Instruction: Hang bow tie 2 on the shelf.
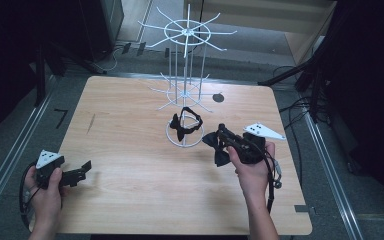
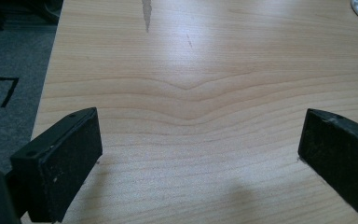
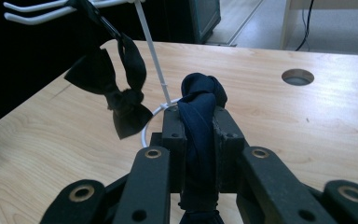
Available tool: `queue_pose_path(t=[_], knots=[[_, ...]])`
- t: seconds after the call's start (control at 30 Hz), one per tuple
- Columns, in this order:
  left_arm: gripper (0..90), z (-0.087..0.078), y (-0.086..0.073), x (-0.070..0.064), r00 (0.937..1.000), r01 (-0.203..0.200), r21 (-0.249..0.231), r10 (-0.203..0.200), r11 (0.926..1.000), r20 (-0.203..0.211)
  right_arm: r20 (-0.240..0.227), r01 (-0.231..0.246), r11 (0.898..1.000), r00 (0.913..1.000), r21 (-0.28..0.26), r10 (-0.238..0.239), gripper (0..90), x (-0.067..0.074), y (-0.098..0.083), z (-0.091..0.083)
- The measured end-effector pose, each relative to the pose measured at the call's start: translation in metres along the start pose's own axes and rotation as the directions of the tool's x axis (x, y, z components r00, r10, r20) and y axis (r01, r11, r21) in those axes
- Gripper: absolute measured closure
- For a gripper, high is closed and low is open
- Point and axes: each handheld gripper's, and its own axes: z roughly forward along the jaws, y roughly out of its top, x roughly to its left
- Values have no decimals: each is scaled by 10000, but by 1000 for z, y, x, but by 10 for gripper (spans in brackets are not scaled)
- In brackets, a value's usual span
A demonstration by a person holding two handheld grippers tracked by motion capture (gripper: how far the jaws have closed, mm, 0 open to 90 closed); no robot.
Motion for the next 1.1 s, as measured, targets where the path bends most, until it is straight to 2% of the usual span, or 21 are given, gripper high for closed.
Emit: queue_pose_path(t=[0.4,0.93,1.1], knots=[[0,0,0,1,10000,15,21,-15,10000,46,-172,275,9994,9995,-231,-279,793,12,18,0],[0,0,0,1,10000,11,0,-11,10000,49,100,351,9984,9993,-439,-347,790,16,39,-4],[0,0,0,1,10000,20,6,-20,10000,67,205,240,9988,9995,-430,-231,790,16,43,-2]])
